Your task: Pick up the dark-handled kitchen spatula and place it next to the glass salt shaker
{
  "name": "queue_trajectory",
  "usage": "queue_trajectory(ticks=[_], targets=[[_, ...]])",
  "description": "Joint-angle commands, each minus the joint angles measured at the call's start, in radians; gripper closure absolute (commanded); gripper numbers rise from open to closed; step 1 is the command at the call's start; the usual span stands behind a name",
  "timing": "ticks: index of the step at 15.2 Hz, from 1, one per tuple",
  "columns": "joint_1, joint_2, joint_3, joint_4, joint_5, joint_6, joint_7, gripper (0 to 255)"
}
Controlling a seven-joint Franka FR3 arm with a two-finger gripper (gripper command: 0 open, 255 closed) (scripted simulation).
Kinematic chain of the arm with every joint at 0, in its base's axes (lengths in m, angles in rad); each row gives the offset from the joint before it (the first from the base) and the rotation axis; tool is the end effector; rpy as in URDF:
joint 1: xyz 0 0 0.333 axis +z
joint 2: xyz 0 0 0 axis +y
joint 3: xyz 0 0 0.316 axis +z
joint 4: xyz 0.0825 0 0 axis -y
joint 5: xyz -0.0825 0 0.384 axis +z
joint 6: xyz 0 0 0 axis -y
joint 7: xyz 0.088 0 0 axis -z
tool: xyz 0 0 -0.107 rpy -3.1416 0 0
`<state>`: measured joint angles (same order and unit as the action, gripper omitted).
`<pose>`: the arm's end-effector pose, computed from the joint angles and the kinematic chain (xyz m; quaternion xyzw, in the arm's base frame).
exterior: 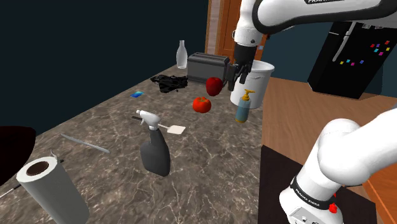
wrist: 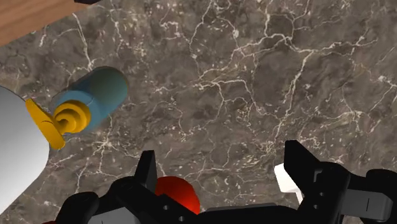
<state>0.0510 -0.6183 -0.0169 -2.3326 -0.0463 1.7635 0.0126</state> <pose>0.3691 0.0074 0.5625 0.9994 0.0161 0.0250 0.0173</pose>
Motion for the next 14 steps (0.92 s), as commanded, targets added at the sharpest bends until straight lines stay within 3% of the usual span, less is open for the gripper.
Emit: queue_trajectory(ticks=[1, 14], targets=[[0.012, 0.059, 0.006, 0.012, 0.007, 0.049, -0.004, 0], [0.079, 0.506, 0.063, 0.221, 0.034, 0.293, -0.026, 0]])
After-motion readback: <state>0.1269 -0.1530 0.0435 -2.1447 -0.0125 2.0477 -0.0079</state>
